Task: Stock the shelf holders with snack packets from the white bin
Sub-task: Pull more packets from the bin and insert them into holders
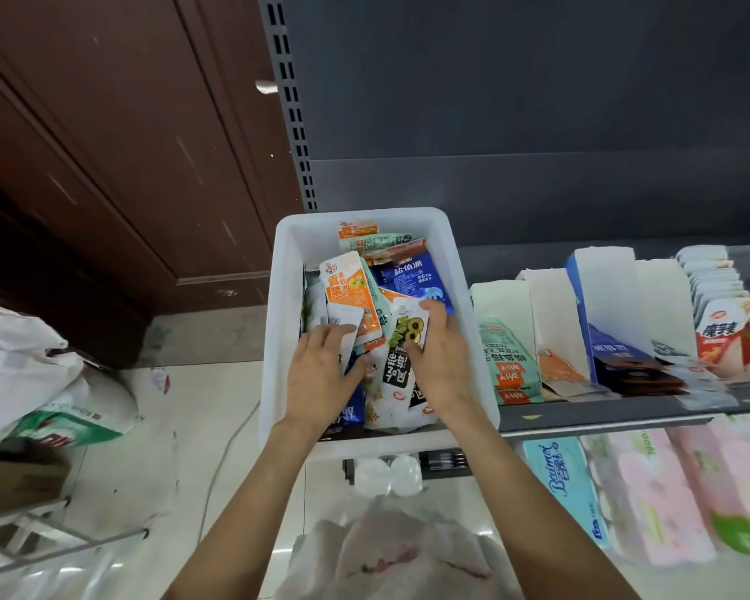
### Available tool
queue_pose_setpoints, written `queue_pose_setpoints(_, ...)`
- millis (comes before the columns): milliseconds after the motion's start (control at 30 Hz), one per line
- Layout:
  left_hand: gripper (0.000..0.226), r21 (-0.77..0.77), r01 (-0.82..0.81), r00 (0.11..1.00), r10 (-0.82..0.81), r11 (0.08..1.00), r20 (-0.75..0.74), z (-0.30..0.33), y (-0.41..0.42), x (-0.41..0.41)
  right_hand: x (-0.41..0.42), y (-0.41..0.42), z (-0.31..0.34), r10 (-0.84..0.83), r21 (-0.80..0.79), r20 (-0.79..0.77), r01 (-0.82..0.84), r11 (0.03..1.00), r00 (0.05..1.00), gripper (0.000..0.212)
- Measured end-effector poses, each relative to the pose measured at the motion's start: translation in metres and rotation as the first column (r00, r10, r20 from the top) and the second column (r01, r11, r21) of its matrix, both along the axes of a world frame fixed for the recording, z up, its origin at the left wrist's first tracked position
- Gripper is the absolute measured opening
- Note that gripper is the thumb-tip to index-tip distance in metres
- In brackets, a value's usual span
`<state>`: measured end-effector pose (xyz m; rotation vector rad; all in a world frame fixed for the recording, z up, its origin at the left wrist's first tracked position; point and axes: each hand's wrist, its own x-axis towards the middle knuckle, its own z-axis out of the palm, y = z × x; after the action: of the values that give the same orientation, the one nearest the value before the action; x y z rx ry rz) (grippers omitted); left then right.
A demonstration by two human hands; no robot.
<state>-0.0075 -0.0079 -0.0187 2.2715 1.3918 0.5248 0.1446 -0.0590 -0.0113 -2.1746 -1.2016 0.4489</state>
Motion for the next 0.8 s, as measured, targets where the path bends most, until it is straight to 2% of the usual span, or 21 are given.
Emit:
queue_pose_setpoints(67,0.044,-0.203,0.057,0.973,-0.009,0.978,0.231,0.01,-0.003,0.008,0.005,-0.007,0.011,-0.045,0.115,-0.209,0.07,0.991,0.977,0.055)
queue_pose_setpoints(100,0.046,-0.357,0.095,0.942,0.032,0.929,0.333,0.016,-0.005,0.012,0.008,-0.011,0.018,-0.042,0.155,-0.326,0.098,0.983,0.944,0.055)
queue_pose_setpoints(167,0.042,-0.611,0.172,0.87,0.172,0.772,0.462,0.029,-0.009,0.02,0.013,-0.02,0.034,0.006,0.227,-0.534,0.136,0.964,0.845,0.057)
queue_pose_setpoints(200,0.035,-0.677,0.212,0.834,0.23,0.704,0.501,0.035,-0.01,0.023,0.015,-0.024,0.041,0.031,0.258,-0.617,0.164,0.952,0.787,0.057)
queue_pose_setpoints(267,0.028,-0.701,0.285,0.789,0.255,0.654,0.559,0.043,-0.012,0.027,0.018,-0.033,0.048,0.051,0.283,-0.726,0.23,0.931,0.686,0.058)
queue_pose_setpoints(433,0.028,-0.636,0.302,0.833,0.128,0.71,0.538,0.055,-0.01,0.039,0.032,-0.059,0.054,-0.064,0.195,-0.788,0.347,0.917,0.612,0.05)
queue_pose_setpoints(500,0.028,-0.645,0.275,0.824,0.17,0.713,0.54,0.061,-0.01,0.048,0.041,-0.074,0.061,-0.087,0.117,-0.811,0.308,0.944,0.578,0.04)
queue_pose_setpoints(567,0.025,-0.645,0.267,0.773,0.241,0.716,0.587,0.069,-0.015,0.06,0.042,-0.09,0.065,-0.088,0.053,-0.806,0.219,0.974,0.585,0.036)
queue_pose_setpoints(633,0.024,-0.661,0.304,0.71,0.3,0.686,0.638,0.074,-0.024,0.075,0.036,-0.098,0.063,-0.09,0.066,-0.829,0.255,0.965,0.553,0.035)
queue_pose_setpoints(667,0.022,-0.663,0.339,0.679,0.314,0.667,0.663,0.076,-0.031,0.082,0.031,-0.1,0.06,-0.106,0.096,-0.848,0.348,0.933,0.52,0.033)
queue_pose_setpoints(733,0.016,-0.658,0.394,0.661,0.3,0.642,0.688,0.077,-0.048,0.094,0.026,-0.102,0.058,-0.15,0.154,-0.896,0.61,0.778,0.418,0.026)
queue_pose_setpoints(800,0.011,-0.642,0.404,0.771,0.134,0.652,0.622,0.075,-0.061,0.102,0.032,-0.11,0.06,-0.213,0.215,-0.892,0.789,0.575,0.399,0.018)
